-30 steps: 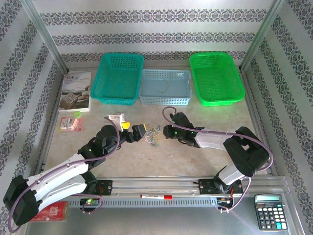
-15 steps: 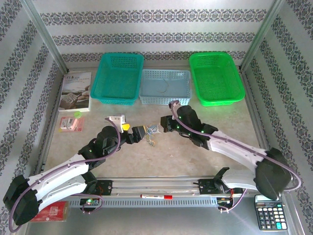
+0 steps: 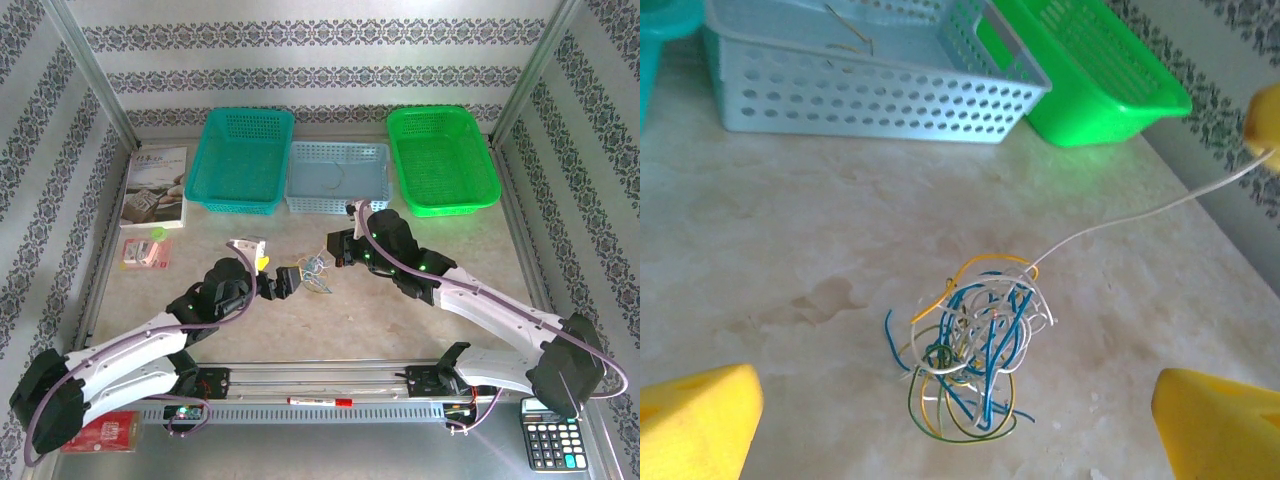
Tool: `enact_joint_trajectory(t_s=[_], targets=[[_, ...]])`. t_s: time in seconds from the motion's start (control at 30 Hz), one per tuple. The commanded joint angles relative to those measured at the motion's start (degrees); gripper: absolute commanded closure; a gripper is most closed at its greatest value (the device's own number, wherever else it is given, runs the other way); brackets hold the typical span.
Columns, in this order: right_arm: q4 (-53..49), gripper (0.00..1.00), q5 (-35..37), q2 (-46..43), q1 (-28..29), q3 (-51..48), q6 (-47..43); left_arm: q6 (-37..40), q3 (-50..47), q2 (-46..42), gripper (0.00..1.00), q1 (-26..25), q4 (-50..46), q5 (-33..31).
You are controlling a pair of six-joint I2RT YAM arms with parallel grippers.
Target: Untangle the cables
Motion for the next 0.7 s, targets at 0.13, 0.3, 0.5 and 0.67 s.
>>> enact_joint_trajectory(t_s=[0.13,0.3,0.5,0.67], targets=[[0.22,1.0,-1.1,-0.26,1.43,3.36,0.43,6.01,4.01,8.16,0.0,-0.78,6.94,5.23],[0.04,1.0,-0.91,0.09,2.57,4.1,0.57,7.6,6.71,14.15,0.0,-0.78,11.53,5.91],[-0.04,1.0,-0.84,-0.1,3.52,4.78,1.31,8.36,9.64,21.34,0.0,-0.87,15.4,6.67],[0.02,1.0,-1.65,-1.25,4.13,5.94,2.7,8.55,9.84,26.87,0.11,-0.87,19.59,6.16]])
